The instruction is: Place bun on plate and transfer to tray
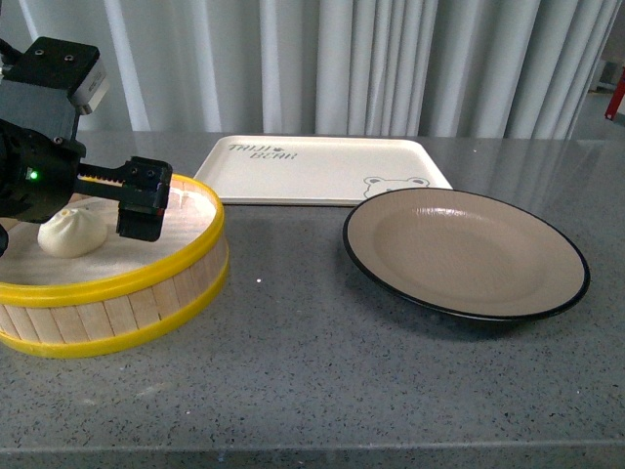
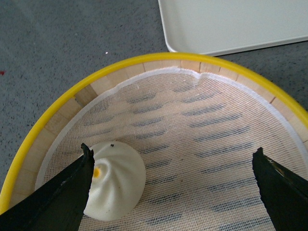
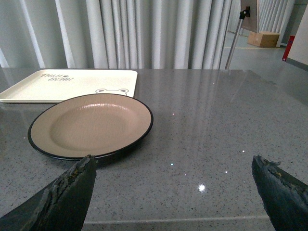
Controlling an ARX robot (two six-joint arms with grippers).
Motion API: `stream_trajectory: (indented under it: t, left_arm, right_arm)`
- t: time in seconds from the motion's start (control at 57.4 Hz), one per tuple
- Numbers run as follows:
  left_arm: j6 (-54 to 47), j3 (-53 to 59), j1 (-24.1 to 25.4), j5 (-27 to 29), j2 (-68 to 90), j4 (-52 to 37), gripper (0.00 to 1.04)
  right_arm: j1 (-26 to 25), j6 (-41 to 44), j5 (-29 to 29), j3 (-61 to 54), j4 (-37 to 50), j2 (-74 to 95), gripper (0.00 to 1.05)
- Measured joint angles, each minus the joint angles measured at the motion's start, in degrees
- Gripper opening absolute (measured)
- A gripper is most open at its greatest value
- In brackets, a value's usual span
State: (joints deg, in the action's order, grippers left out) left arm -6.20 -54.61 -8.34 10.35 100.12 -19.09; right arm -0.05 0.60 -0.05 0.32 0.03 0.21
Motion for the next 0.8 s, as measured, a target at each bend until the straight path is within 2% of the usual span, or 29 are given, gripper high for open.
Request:
stream_trajectory:
  t: [0.522,0.801]
  left_arm:
    - [2.3,-3.7,2.8,1.3,2.9,1.3,0.98]
    - [6.2,-4.9,4.0,0.4,4.8,5.9,0.98]
  right_arm:
    - [0.0,0.0,0.0,0.0,0.0,0.0,0.96]
    - [0.0,0.0,0.0,0.0,0.0,0.0,0.96]
